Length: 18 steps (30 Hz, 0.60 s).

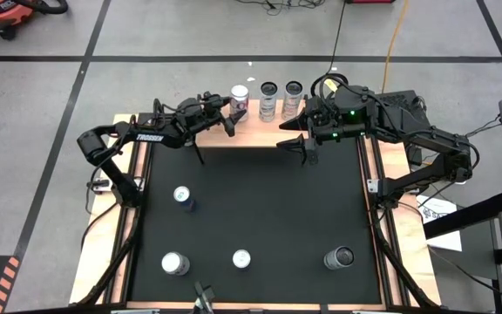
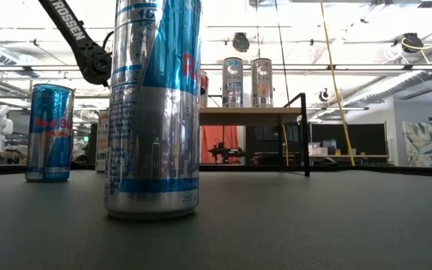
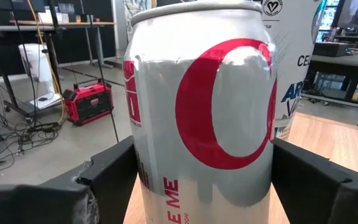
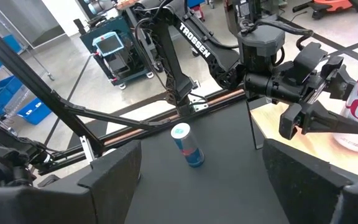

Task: Place canned beverage on shelf
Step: Put the top red silver soda can on the shelf

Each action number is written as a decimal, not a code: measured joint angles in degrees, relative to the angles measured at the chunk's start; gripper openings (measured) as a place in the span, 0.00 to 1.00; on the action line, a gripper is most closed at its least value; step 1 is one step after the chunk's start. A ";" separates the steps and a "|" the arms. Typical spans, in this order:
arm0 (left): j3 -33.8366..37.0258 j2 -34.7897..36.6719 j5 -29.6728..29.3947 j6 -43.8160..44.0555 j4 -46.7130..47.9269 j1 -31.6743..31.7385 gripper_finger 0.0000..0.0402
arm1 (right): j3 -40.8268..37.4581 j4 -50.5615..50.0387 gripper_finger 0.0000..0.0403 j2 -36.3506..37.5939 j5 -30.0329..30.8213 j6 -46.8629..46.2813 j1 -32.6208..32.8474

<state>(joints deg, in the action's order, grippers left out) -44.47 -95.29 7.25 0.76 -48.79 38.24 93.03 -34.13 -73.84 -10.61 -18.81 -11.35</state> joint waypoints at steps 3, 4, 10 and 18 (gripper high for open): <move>0.00 -0.02 -0.04 0.05 0.73 -0.01 0.82 | 0.00 0.00 0.78 0.00 0.00 0.00 0.00; 0.00 -0.03 -0.04 0.09 0.73 -0.02 0.83 | 0.00 0.00 0.78 0.00 0.00 0.02 0.00; 0.02 -0.04 -0.04 0.32 0.07 0.00 0.83 | 0.00 0.00 0.78 0.00 0.00 0.01 0.00; 0.04 0.48 2.32 1.48 -1.49 -0.11 0.83 | 0.00 0.00 0.78 0.00 0.00 0.00 0.00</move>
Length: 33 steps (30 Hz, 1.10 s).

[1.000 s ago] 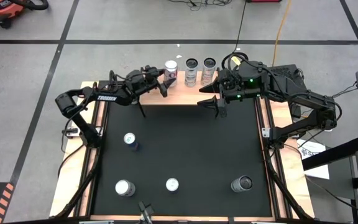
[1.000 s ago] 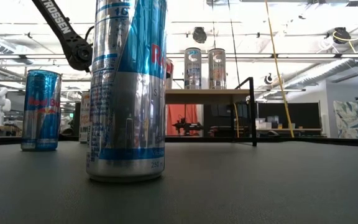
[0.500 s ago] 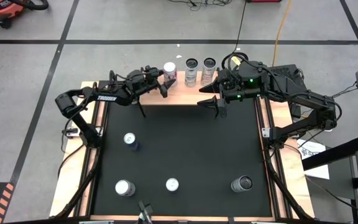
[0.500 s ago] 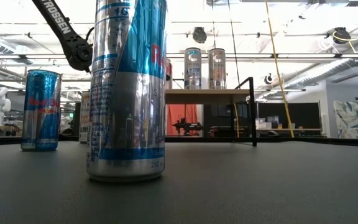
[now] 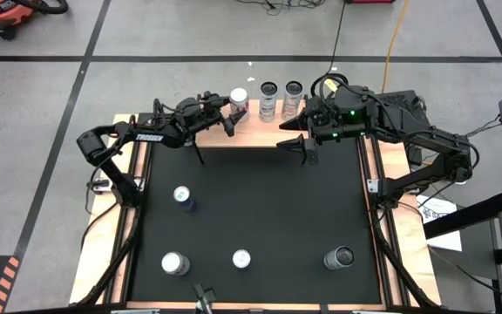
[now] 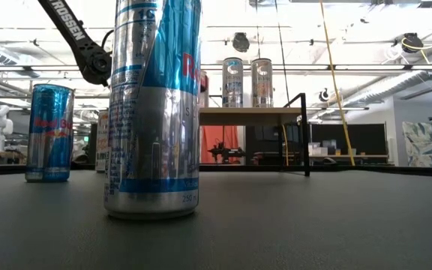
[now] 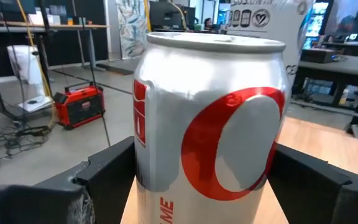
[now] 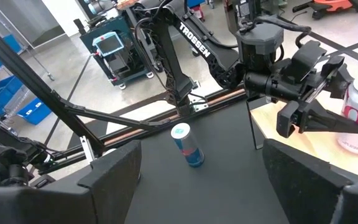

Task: Place canned beverage on shelf
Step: Put the top red silver soda can on the shelf

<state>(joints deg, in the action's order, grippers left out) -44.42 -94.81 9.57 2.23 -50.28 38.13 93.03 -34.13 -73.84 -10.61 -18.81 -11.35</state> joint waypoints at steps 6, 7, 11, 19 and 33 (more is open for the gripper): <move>0.00 0.09 0.50 0.45 -0.29 0.00 0.83 | 0.00 -0.02 0.78 0.00 -0.02 0.00 0.00; 0.00 0.11 0.50 0.45 -0.33 0.00 0.83 | 0.00 -0.06 0.78 0.00 -0.02 0.00 -0.01; 0.00 0.13 0.52 0.47 -0.95 0.00 0.83 | 0.00 -1.08 0.78 -0.02 -0.04 0.02 0.00; -0.32 0.15 0.97 0.45 -3.04 0.00 0.83 | 0.00 -1.73 0.78 -0.02 -0.04 0.02 0.00; -0.68 0.18 2.35 0.47 -3.24 -0.02 0.83 | 0.00 -1.78 0.78 -0.02 -0.15 0.04 0.00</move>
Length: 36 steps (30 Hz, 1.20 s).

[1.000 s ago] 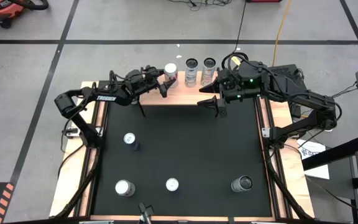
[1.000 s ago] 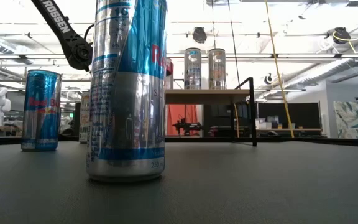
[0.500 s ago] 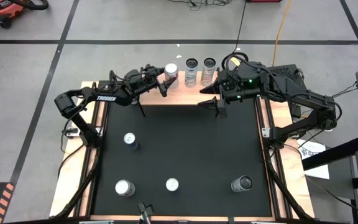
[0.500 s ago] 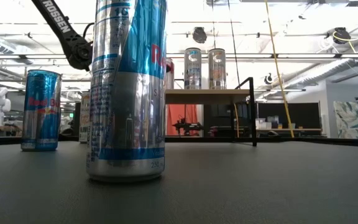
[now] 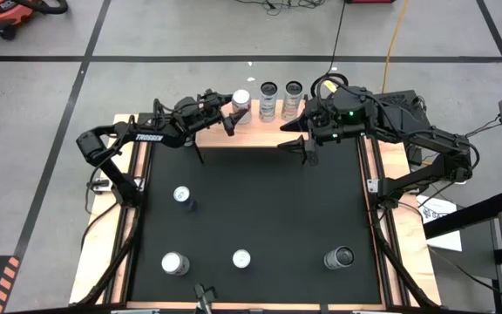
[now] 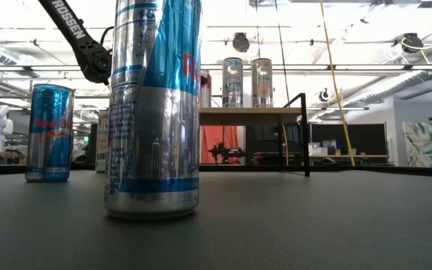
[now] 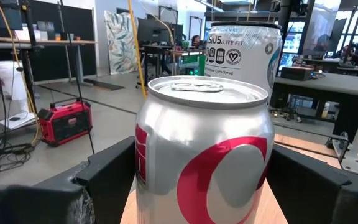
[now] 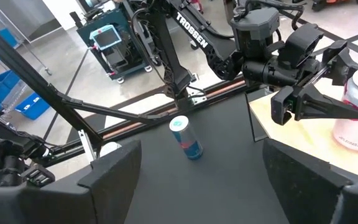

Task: Place canned beverage on shelf
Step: Put the top red silver soda can on the shelf, then put the left blue soda can on the shelf

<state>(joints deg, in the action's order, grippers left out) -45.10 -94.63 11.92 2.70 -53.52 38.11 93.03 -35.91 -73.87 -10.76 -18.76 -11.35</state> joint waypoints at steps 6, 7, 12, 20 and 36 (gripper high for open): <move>0.00 0.81 -0.04 -0.01 0.35 0.10 0.83 | 0.00 -1.01 0.78 0.00 0.00 0.00 0.00; 0.00 1.27 -0.04 -0.02 0.19 0.13 0.83 | 0.00 -1.06 0.78 0.00 0.00 0.00 0.00; -0.15 5.30 -0.09 -0.04 -0.50 0.24 0.83 | 0.00 -1.04 0.78 0.00 0.00 0.00 0.00; -0.22 9.60 -0.13 -0.14 0.36 0.28 0.83 | 0.00 -1.04 0.78 0.00 0.00 0.00 0.00; -0.11 25.18 10.67 -0.02 15.98 -0.04 0.83 | 0.00 -3.79 0.78 0.00 0.00 0.00 0.20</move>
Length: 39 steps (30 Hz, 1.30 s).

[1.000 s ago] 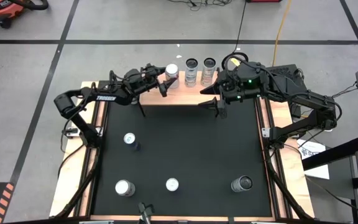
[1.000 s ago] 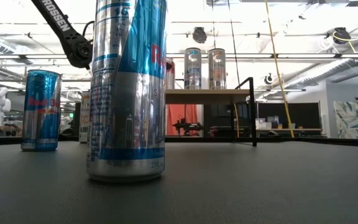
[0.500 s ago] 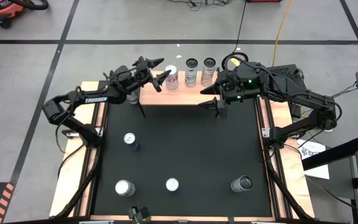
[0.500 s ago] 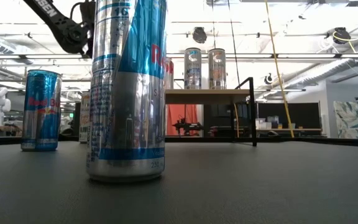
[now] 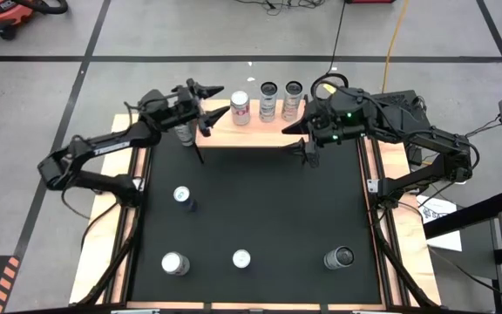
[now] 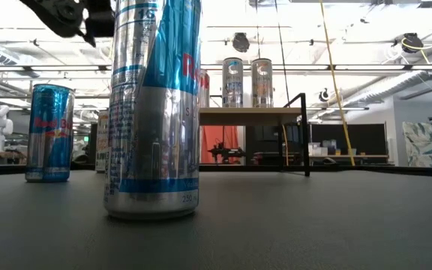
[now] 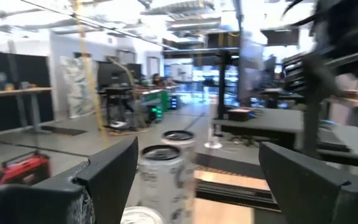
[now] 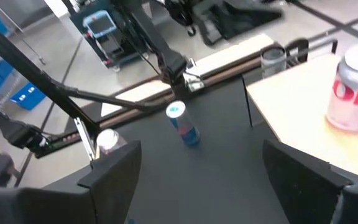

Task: Place canned beverage on shelf
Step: Put the left blue soda can on the shelf

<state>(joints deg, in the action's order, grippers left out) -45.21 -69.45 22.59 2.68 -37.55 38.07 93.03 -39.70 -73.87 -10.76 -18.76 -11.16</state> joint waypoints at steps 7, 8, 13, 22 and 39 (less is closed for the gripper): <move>0.02 9.68 0.70 -0.02 10.95 0.04 0.83 | 0.00 -2.94 0.78 0.00 0.04 -0.05 0.01; 0.00 11.00 1.18 -0.02 12.71 0.04 0.83 | 0.00 -3.10 0.78 0.00 0.03 -0.20 0.02; 0.01 16.41 1.66 0.03 22.13 0.04 0.83 | 0.00 -5.16 0.78 0.00 0.09 -0.56 0.41; 0.04 22.08 1.36 -5.86 35.95 0.04 0.83 | -0.02 -7.38 0.78 0.00 0.13 -0.27 2.65; 0.07 22.90 0.85 -3.42 43.25 0.04 0.83 | -0.02 -10.92 0.78 0.00 0.52 -4.34 6.41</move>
<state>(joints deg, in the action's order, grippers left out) -45.15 -46.54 23.44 -0.74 5.70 38.11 93.01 -50.62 -73.87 -10.25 -23.10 -4.75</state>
